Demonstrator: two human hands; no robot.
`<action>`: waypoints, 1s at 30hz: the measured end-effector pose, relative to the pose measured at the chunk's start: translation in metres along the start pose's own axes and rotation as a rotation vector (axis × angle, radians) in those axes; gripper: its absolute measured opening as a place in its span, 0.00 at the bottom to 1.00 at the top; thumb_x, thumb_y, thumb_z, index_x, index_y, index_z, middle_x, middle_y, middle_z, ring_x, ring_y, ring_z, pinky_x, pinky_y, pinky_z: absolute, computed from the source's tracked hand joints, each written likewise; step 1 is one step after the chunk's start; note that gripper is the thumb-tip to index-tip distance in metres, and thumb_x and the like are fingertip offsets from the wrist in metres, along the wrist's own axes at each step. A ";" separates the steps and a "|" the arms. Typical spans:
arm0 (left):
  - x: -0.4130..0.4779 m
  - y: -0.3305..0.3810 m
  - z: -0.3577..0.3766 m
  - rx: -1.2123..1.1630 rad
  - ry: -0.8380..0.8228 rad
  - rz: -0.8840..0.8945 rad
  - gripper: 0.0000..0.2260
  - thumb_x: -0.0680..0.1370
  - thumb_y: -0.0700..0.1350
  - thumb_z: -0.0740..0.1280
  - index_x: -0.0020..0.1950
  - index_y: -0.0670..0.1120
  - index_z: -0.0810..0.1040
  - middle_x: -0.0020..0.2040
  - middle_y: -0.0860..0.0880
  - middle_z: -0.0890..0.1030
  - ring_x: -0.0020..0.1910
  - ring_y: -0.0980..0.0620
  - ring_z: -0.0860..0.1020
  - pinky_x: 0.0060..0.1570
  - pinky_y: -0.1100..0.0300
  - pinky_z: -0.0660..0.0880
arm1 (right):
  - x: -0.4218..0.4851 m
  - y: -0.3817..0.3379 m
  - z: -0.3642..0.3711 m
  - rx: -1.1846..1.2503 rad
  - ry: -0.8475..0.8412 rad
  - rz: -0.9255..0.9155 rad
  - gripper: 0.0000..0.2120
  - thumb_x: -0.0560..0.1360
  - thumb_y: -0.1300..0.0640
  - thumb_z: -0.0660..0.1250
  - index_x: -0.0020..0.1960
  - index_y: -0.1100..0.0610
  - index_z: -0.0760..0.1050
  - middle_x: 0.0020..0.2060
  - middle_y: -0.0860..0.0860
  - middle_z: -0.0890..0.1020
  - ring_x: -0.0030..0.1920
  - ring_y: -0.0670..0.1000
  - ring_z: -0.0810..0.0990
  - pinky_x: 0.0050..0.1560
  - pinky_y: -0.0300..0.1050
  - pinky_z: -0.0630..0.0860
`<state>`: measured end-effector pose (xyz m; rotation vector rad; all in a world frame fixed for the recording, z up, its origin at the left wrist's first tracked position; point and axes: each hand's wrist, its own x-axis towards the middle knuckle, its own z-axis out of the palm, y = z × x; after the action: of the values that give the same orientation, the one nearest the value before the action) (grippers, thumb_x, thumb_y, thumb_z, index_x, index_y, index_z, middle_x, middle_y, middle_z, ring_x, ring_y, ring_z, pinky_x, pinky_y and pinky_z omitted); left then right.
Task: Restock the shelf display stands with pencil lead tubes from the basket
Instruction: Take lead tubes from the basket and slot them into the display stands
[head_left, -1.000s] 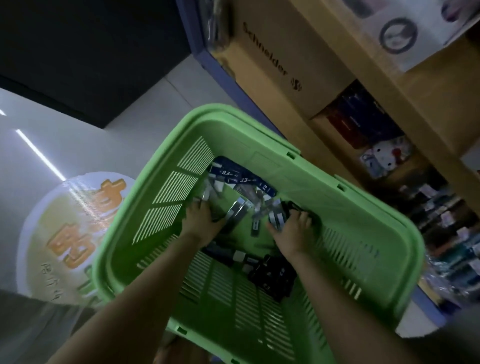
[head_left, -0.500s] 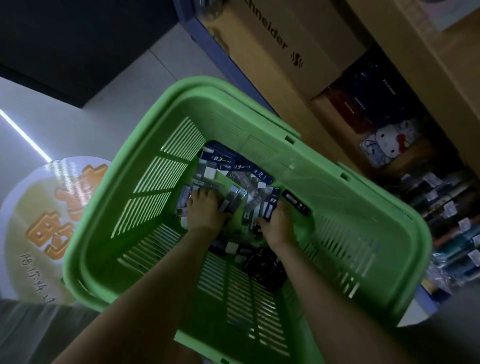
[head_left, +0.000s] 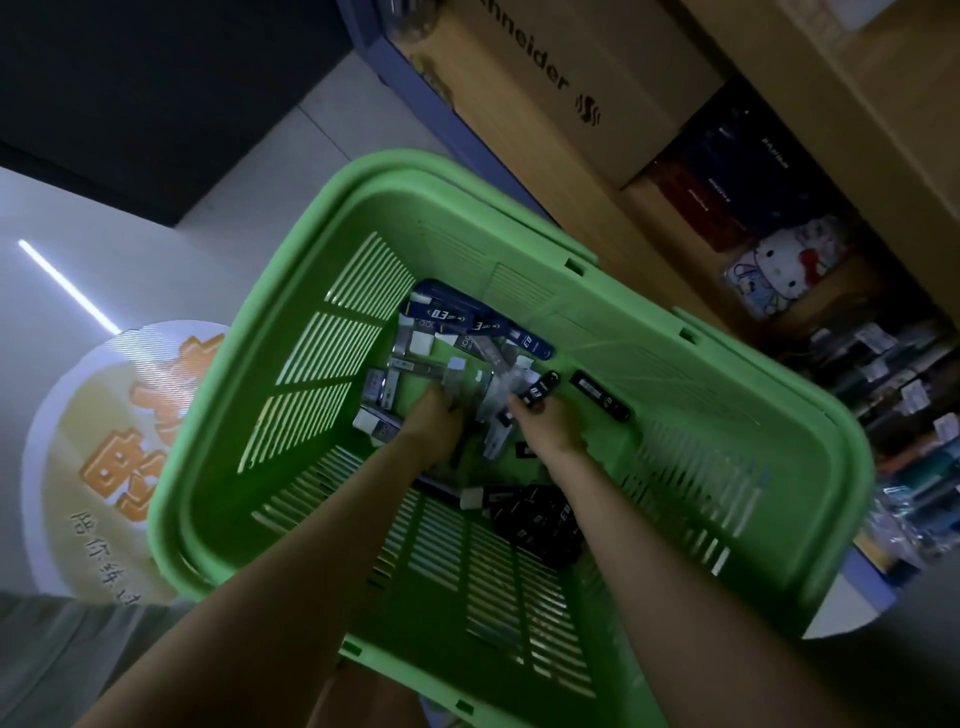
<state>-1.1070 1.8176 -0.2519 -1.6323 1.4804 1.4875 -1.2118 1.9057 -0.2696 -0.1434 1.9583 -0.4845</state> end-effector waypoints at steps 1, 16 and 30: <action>-0.001 0.000 -0.001 -0.035 -0.009 -0.007 0.11 0.80 0.37 0.58 0.62 0.37 0.69 0.53 0.43 0.74 0.52 0.42 0.74 0.49 0.53 0.71 | -0.002 -0.002 0.004 0.026 -0.036 -0.012 0.13 0.78 0.54 0.64 0.45 0.65 0.77 0.39 0.56 0.79 0.39 0.51 0.76 0.31 0.38 0.66; -0.041 0.012 -0.026 -0.445 -0.278 0.077 0.32 0.76 0.61 0.62 0.71 0.41 0.62 0.56 0.43 0.80 0.48 0.47 0.81 0.47 0.53 0.77 | -0.052 -0.036 -0.019 -0.076 -0.180 -0.430 0.08 0.74 0.58 0.69 0.49 0.63 0.78 0.44 0.54 0.82 0.40 0.48 0.80 0.37 0.31 0.74; -0.083 0.012 -0.069 -0.447 -0.071 0.244 0.04 0.81 0.43 0.60 0.47 0.49 0.71 0.39 0.50 0.77 0.32 0.54 0.75 0.32 0.63 0.73 | -0.018 -0.011 -0.029 -0.415 -0.039 -0.597 0.23 0.77 0.58 0.66 0.69 0.61 0.65 0.65 0.56 0.72 0.64 0.55 0.72 0.57 0.41 0.71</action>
<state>-1.0770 1.7857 -0.1530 -1.6566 1.4173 2.1114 -1.2316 1.9090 -0.2398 -1.0119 1.9375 -0.4400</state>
